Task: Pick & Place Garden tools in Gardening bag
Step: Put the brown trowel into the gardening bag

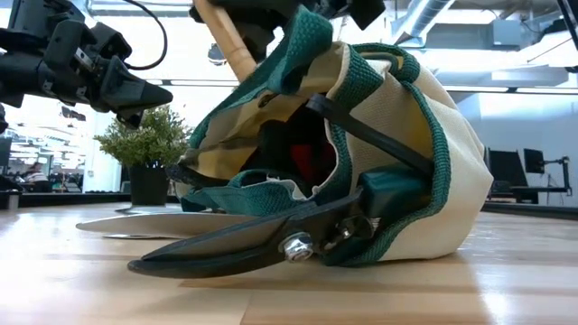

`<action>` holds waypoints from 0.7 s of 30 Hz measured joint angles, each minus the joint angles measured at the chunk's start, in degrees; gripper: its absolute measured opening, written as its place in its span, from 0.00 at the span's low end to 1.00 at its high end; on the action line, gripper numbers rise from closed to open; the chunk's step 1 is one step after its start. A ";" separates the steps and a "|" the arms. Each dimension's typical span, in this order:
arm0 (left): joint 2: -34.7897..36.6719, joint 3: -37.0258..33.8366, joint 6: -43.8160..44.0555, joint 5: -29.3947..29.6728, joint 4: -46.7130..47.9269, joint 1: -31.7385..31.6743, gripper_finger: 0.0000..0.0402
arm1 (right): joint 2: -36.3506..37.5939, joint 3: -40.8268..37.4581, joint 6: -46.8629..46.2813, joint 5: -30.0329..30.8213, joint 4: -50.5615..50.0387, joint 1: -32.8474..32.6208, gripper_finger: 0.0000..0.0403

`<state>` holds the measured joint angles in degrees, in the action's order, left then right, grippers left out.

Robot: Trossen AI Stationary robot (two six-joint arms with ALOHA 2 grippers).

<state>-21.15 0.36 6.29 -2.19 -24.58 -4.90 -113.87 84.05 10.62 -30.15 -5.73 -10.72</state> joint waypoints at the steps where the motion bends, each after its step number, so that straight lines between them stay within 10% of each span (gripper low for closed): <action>1: 0.00 0.00 0.01 0.00 0.01 0.01 0.04 | 0.10 0.03 0.55 -0.02 0.27 0.00 0.13; 21: -0.02 0.00 0.00 0.01 -0.12 0.01 0.04 | -3.40 -0.11 1.33 -3.21 -1.53 -0.10 0.13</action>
<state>-21.17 0.36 6.29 -2.18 -24.69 -4.89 -117.27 83.94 11.95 -33.37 -7.27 -10.83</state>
